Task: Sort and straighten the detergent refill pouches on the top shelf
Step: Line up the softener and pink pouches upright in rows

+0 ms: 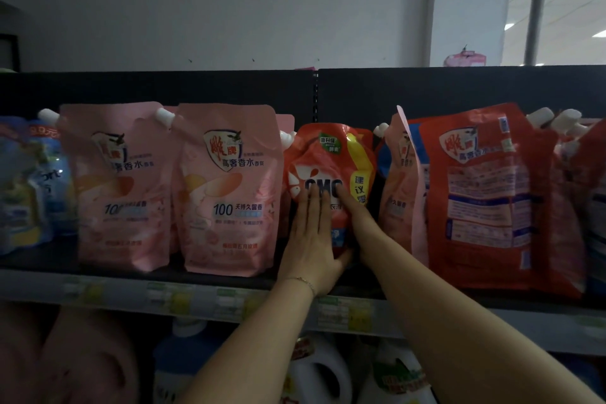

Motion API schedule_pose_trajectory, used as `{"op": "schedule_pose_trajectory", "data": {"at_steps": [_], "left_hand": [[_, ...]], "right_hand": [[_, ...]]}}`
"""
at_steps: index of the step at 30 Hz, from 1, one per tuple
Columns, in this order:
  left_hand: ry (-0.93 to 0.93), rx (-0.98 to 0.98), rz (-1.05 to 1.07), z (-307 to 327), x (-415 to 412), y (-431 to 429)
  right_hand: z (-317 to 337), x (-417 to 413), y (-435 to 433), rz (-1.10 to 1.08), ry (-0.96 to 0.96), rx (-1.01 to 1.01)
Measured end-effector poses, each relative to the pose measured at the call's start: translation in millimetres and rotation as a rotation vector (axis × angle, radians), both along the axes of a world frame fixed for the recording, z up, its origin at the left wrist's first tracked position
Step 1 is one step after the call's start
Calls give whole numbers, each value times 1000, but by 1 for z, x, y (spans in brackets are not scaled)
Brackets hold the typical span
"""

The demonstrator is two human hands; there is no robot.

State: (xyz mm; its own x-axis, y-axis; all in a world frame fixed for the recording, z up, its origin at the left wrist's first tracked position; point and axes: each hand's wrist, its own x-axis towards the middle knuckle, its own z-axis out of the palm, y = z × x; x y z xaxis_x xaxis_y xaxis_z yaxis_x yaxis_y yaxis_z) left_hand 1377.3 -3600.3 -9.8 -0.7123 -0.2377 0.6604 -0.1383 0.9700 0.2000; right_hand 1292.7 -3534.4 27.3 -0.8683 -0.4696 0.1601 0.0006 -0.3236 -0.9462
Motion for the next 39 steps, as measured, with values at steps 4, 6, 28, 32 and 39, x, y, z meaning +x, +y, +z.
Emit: {"op": "schedule_pose_trajectory", "data": {"at_steps": [4,6,28,32,39], "left_hand": [[-3,15,47,-1,0,-3],[1,17,35,0,1,-4],[82,-38,61,-4,-3,-8],[91,-39,42,-4,-5,-9],[89,-24,23,-4,-3,-10]], "right_hand": [[-3,-5,-13,-27,-24,52],[-4,-14,-18,-56,-28,90],[13,-39,-15,-83,-156,-47],[16,-45,-15,-120,-125,-24],[12,-64,-4,-117,-82,163]]}}
